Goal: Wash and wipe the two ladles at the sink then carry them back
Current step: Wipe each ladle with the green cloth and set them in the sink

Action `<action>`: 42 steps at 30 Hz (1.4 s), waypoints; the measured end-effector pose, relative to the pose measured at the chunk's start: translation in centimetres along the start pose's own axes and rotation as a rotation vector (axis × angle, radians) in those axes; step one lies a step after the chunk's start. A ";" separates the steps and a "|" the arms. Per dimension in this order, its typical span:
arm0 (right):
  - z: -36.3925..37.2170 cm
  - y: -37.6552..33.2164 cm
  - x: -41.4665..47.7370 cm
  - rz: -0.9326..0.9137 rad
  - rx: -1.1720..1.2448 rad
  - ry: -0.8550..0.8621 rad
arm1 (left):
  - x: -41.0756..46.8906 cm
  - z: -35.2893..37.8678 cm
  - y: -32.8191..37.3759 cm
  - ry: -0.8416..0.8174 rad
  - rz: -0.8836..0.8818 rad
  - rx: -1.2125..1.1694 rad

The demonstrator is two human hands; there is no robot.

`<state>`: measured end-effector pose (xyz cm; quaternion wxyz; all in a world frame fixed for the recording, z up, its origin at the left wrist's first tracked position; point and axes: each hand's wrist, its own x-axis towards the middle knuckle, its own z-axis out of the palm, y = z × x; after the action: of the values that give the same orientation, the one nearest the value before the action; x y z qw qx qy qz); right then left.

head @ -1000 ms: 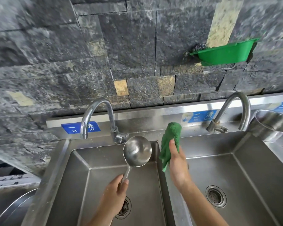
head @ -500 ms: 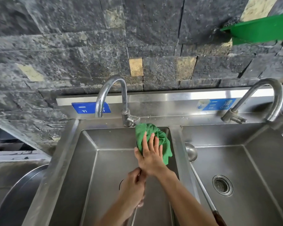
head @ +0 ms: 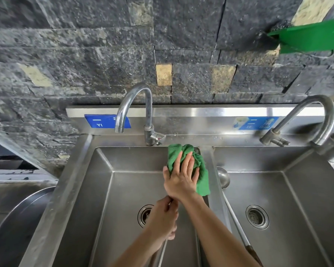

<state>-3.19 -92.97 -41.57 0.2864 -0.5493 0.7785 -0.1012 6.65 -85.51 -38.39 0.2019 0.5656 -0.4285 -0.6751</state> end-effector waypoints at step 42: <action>-8.6 1.6 -5.5 -0.427 -0.208 0.092 | -0.4 -2.3 2.1 0.209 0.559 0.590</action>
<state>-7.94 -88.74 -33.51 0.1647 -0.7228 0.6631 -0.1034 8.47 -87.16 -36.48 0.2490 0.5265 -0.7177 -0.3817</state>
